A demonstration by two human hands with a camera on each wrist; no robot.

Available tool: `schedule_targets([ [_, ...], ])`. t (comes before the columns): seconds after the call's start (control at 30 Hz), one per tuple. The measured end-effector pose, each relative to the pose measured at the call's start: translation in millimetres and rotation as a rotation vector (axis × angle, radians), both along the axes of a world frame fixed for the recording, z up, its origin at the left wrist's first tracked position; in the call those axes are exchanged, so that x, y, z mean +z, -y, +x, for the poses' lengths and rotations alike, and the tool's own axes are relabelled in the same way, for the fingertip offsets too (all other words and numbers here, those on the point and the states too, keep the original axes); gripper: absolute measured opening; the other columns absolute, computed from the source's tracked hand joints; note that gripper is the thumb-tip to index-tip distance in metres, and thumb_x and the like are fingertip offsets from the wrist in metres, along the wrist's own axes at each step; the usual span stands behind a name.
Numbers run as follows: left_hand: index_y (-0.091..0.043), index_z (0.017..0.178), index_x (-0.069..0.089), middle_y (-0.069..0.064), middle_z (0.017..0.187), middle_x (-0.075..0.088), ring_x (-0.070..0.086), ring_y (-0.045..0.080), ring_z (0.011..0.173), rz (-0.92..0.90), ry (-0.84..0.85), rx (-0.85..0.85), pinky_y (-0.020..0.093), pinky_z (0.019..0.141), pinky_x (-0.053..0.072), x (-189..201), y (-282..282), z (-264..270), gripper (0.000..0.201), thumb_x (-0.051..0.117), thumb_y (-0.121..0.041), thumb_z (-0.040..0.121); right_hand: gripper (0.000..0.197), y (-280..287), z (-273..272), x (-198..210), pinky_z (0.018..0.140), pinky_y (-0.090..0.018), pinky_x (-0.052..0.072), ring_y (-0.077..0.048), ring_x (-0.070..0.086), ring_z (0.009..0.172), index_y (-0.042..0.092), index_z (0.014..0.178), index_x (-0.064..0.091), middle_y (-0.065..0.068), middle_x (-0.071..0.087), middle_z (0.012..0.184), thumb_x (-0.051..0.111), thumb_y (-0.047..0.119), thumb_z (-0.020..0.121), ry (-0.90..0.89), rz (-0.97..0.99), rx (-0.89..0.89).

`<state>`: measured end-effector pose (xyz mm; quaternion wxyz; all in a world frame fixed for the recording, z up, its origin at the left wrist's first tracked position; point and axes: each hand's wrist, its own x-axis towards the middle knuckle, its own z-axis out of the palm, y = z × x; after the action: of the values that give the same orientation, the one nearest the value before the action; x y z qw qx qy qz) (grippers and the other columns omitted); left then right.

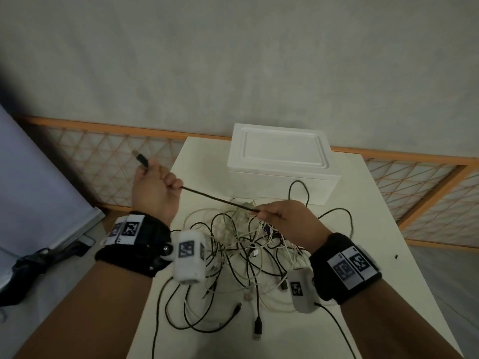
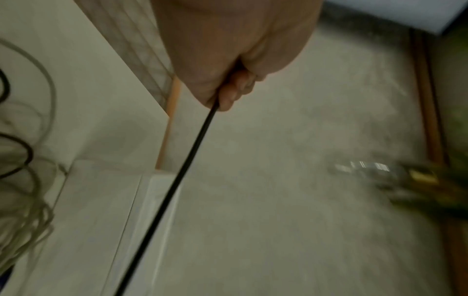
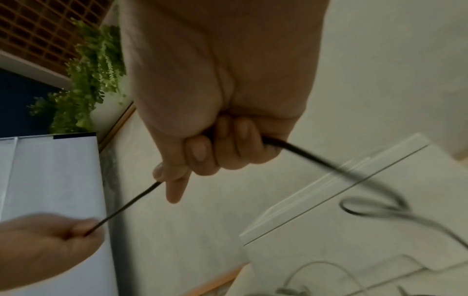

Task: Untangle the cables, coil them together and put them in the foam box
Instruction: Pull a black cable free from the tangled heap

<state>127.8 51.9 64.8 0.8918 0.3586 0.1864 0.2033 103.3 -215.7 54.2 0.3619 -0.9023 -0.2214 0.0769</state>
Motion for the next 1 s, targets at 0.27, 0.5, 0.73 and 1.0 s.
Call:
schedule_targets([
  [0.27,-0.025,0.063,0.044,-0.009,0.050,0.043,0.040,0.008,0.045,0.353,-0.267,0.037,0.020,0.046,0.034,-41.6,-66.7,-4.3,0.030,0.046,-0.026,0.093,0.029,60.9,0.0,-11.1,0.084,-0.027,0.046,-0.013,0.060,0.106,0.036,0.112,0.068,0.009,0.069,0.113,0.045,0.045,0.096,0.048,-0.493,-0.208],
  [0.5,-0.027,0.104,0.047,-0.015,0.089,0.064,0.055,0.009,0.064,1.240,-0.125,-0.645,0.021,0.056,0.042,-22.7,67.4,-36.7,0.009,0.040,-0.030,0.103,0.022,-6.4,-9.2,1.6,0.063,-0.028,0.034,-0.022,0.061,0.084,0.026,0.096,0.064,0.002,0.062,0.089,0.042,0.024,0.096,0.362,-0.695,-0.040],
  [0.73,-0.024,0.095,0.054,-0.004,0.072,0.055,0.052,0.006,0.063,1.194,-0.109,-0.843,0.025,0.066,0.042,-17.0,87.0,-47.7,0.020,0.040,-0.036,0.102,0.052,-13.2,-9.7,3.7,0.053,-0.030,0.037,-0.025,0.059,0.065,0.017,0.081,0.061,-0.003,0.060,0.070,0.032,0.058,0.093,0.473,-0.603,0.008],
  [1.0,-0.015,0.071,0.045,0.002,0.059,0.042,0.037,0.019,0.054,1.208,-0.437,-0.501,0.030,0.057,0.030,-56.8,-53.2,-51.0,0.031,0.051,-0.027,0.099,0.055,79.9,-24.3,-35.5,0.057,-0.029,0.033,-0.022,0.061,0.077,0.019,0.084,0.059,0.000,0.063,0.078,0.028,0.064,0.091,0.280,-0.804,-0.190],
])
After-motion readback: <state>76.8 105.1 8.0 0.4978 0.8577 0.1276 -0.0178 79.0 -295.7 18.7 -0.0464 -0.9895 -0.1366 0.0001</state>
